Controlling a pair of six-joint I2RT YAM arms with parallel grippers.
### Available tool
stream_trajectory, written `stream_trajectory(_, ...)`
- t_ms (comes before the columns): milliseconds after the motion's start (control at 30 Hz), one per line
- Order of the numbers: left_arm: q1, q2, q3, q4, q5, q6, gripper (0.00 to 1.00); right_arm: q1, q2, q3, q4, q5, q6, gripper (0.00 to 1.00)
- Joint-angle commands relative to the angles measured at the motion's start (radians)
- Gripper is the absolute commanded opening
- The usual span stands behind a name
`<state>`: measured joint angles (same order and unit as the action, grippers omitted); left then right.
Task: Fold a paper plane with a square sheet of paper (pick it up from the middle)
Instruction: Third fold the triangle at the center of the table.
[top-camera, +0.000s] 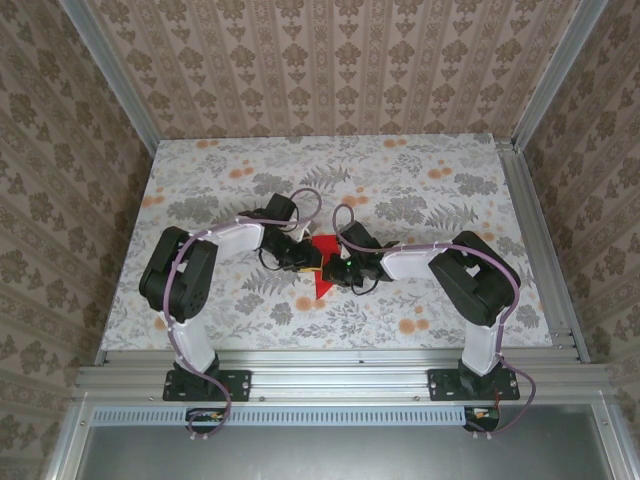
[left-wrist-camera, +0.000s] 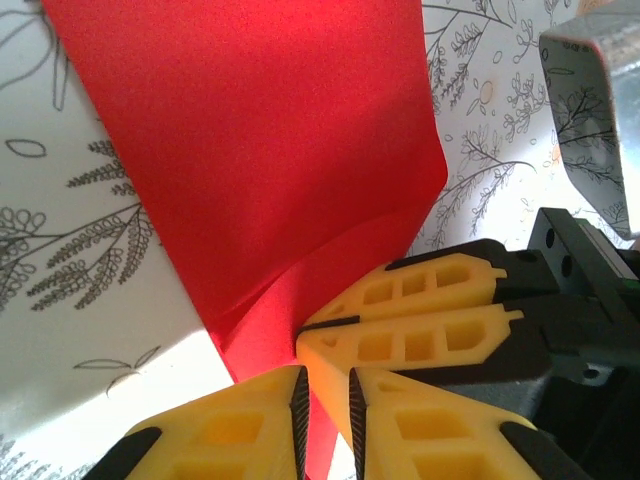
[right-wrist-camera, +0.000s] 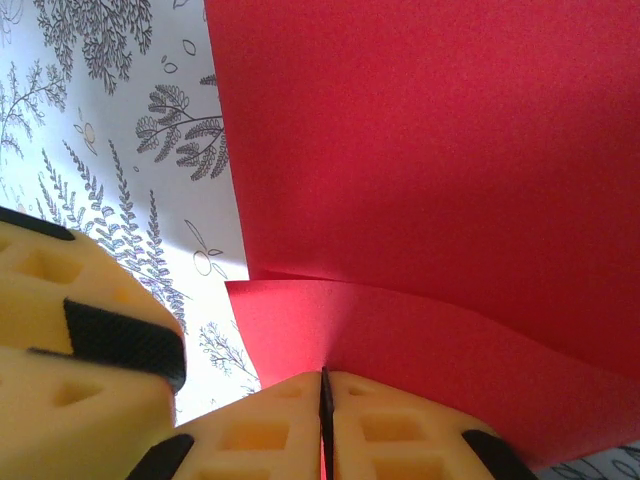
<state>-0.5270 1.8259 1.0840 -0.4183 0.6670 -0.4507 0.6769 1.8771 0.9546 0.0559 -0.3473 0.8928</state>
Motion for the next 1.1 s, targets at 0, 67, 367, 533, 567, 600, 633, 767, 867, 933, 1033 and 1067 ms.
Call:
stream_trajectory(0, 0.001, 0.003, -0.014, 0.041, 0.024, -0.016, 0.21, -0.007, 0.032, -0.015, -0.082, 0.046, -0.017, 0.13)
stream_trajectory(67, 0.001, 0.021, -0.01, 0.045, 0.02, -0.013, 0.21, -0.005, 0.033, -0.013, -0.083, 0.046, -0.015, 0.12)
stream_trajectory(367, 0.004, 0.064, -0.023, 0.055, 0.008, -0.005, 0.2, -0.004, 0.023, -0.01, -0.09, 0.047, -0.019, 0.12)
stream_trajectory(533, 0.004, 0.077, -0.02, 0.055, -0.002, -0.002, 0.2, -0.003, 0.024, -0.007, -0.091, 0.045, -0.02, 0.12)
stream_trajectory(567, 0.004, 0.078, -0.018, 0.054, -0.006, 0.002, 0.2, -0.002, 0.025, -0.008, -0.091, 0.045, -0.019, 0.12)
stream_trajectory(600, 0.004, 0.082, -0.016, 0.054, -0.009, 0.002, 0.2, -0.002, 0.024, -0.007, -0.09, 0.045, -0.02, 0.12)
stream_trajectory(633, 0.004, 0.085, -0.017, 0.052, -0.014, 0.004, 0.19, -0.003, 0.023, -0.008, -0.092, 0.044, -0.019, 0.12)
stream_trajectory(767, 0.004, 0.101, -0.018, 0.03, -0.051, 0.026, 0.19, -0.002, 0.019, -0.006, -0.092, 0.044, -0.02, 0.12)
stream_trajectory(867, 0.004, 0.118, -0.017, 0.026, -0.065, 0.034, 0.19, -0.002, 0.014, -0.002, -0.095, 0.044, -0.023, 0.12)
stream_trajectory(933, 0.004, 0.127, -0.013, 0.024, -0.07, 0.035, 0.19, -0.002, 0.011, -0.001, -0.097, 0.044, -0.025, 0.12)
stream_trajectory(1033, 0.002, 0.133, -0.005, 0.003, -0.093, 0.049, 0.18, -0.002, 0.004, -0.002, -0.097, 0.044, -0.025, 0.12)
stream_trajectory(1067, 0.002, 0.135, -0.001, -0.008, -0.107, 0.056, 0.18, -0.002, -0.003, -0.002, -0.098, 0.043, -0.026, 0.12)
